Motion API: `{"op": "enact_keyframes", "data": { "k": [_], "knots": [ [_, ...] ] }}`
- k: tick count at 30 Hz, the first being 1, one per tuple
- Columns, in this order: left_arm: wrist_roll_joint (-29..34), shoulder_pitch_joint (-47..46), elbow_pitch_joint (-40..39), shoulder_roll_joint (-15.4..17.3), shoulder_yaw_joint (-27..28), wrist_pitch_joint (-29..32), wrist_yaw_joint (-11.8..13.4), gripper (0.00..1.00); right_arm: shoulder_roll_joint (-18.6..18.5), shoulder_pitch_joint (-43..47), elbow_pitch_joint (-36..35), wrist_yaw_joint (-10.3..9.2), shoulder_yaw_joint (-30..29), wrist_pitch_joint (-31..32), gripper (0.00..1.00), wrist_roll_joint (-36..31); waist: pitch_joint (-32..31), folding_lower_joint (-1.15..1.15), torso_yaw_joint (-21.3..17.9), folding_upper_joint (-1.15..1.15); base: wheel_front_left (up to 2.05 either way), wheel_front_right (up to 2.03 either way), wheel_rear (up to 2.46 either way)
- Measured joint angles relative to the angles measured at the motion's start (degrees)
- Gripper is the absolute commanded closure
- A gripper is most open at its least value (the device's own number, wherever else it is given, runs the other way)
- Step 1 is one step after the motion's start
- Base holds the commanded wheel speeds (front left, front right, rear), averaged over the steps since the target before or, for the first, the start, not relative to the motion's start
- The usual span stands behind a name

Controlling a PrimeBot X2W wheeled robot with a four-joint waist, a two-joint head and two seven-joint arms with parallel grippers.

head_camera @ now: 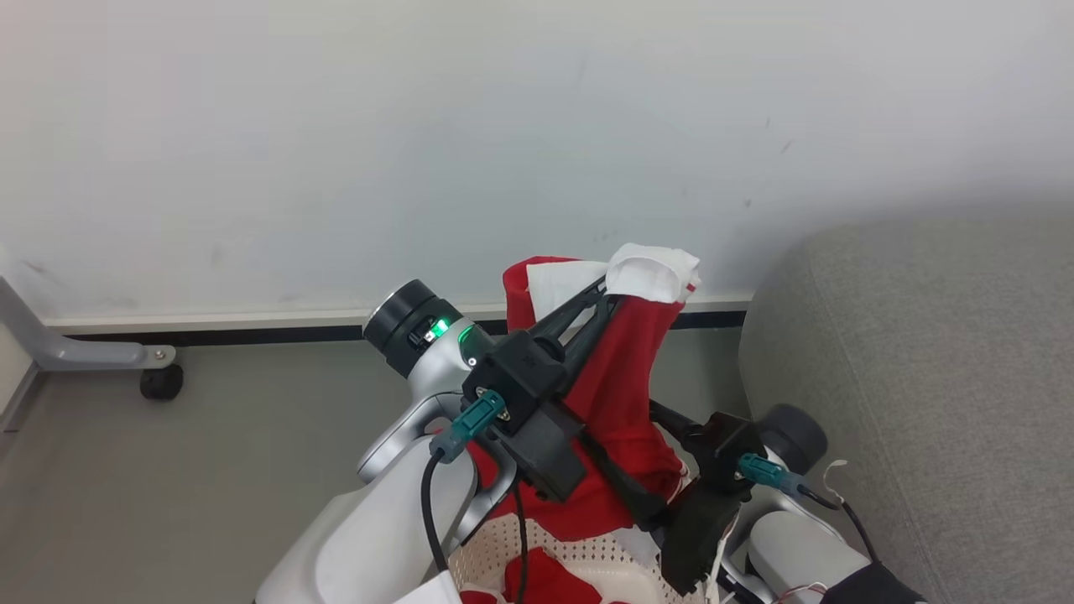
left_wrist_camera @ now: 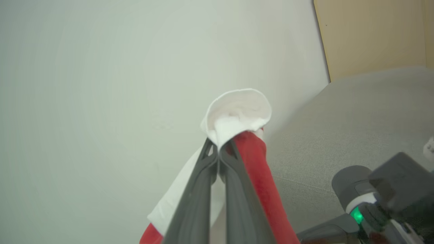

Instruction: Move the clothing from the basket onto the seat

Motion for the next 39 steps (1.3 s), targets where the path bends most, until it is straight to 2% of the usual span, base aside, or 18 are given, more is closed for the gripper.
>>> {"op": "enact_keyframes", "data": {
  "k": [5, 6, 7, 8, 9, 15, 16, 17, 18, 28, 34, 39],
  "knots": [
    [-0.5, 0.9, -2.8, 0.2, -0.2, 1.6, 0.0, 1.00, 0.9, -0.9, 1.2, 0.00, 2.9, 0.0, 0.00, 1.6, -1.0, 0.01, 0.2, 0.01, 0.00, 0.00, 0.00],
    [-0.5, 1.2, -3.3, 0.3, -0.2, 2.0, 0.0, 1.00, 1.1, -0.9, 1.3, 0.00, 3.2, 0.0, 0.21, 2.0, -1.0, 0.01, 0.3, 0.01, 0.00, 0.00, 0.00],
    [-0.6, 1.5, -3.7, 0.4, -0.2, 2.2, 0.0, 1.00, 1.2, -0.9, 1.4, 0.00, 3.5, 0.0, 0.56, 2.3, -1.1, 0.01, 0.3, 0.01, 0.00, 0.00, 0.00],
    [-0.6, 1.8, -4.1, 0.6, -0.2, 2.5, 0.0, 1.00, 1.3, -0.9, 1.5, 0.00, 3.7, 0.0, 0.75, 2.6, -1.1, 0.01, 0.4, 0.01, 0.00, 0.00, 0.00],
    [-0.8, 2.2, -4.5, 0.7, -0.2, 2.8, 0.0, 1.00, 1.3, -0.9, 1.6, 0.00, 3.9, 0.0, 1.00, 2.9, -1.1, 0.01, 0.4, 0.01, 0.00, 0.00, 0.00],
    [-2.1, 5.3, -6.5, 2.4, 1.9, 4.0, 1.3, 1.00, 1.2, -1.8, 1.8, 0.00, 3.8, 0.0, 1.00, 5.0, -1.0, 0.01, -0.2, 0.01, 0.00, 0.00, 0.00],
    [-2.4, 5.8, -6.5, 2.7, 2.4, 4.0, 1.6, 0.66, 1.1, -2.1, 1.7, 0.00, 3.5, 0.0, 1.00, 5.1, -0.9, 0.01, -0.4, 0.01, 0.00, 0.00, 0.00],
    [-2.8, 6.4, -6.6, 2.9, 3.0, 4.0, 1.8, 0.42, 0.9, -2.3, 1.7, 0.00, 3.3, 0.0, 1.00, 5.4, -0.8, 0.01, -0.7, 0.01, 0.00, 0.00, 0.00],
    [-3.4, 7.0, -6.6, 3.1, 3.4, 4.0, 2.1, 0.00, 0.7, -2.4, 1.7, 0.00, 3.1, 0.0, 1.00, 5.7, -0.8, 0.01, -1.0, 0.01, 0.00, 0.00, 0.00],
    [-5.9, 13.7, -5.8, 5.4, 6.6, 4.0, 4.1, 0.00, -4.1, -2.6, 0.8, 0.00, -2.0, 0.0, 1.00, 7.0, -0.2, 0.01, -5.4, 0.01, 0.00, 0.00, 0.00],
    [-7.4, 16.6, -5.2, 5.0, 6.0, 3.2, 4.1, 0.00, -7.8, -2.5, -0.1, -0.21, -4.5, 0.0, 1.00, 7.0, 0.1, 0.02, -9.2, 0.01, 0.00, 0.00, 0.00],
    [-7.8, 17.7, -4.9, 3.8, 4.3, 2.3, 3.9, 0.00, -10.5, -0.8, -1.7, -1.63, -6.3, 0.0, 1.00, 7.0, 0.5, 0.02, -12.7, 0.01, 0.00, 0.00, 0.00]
  ]
}}
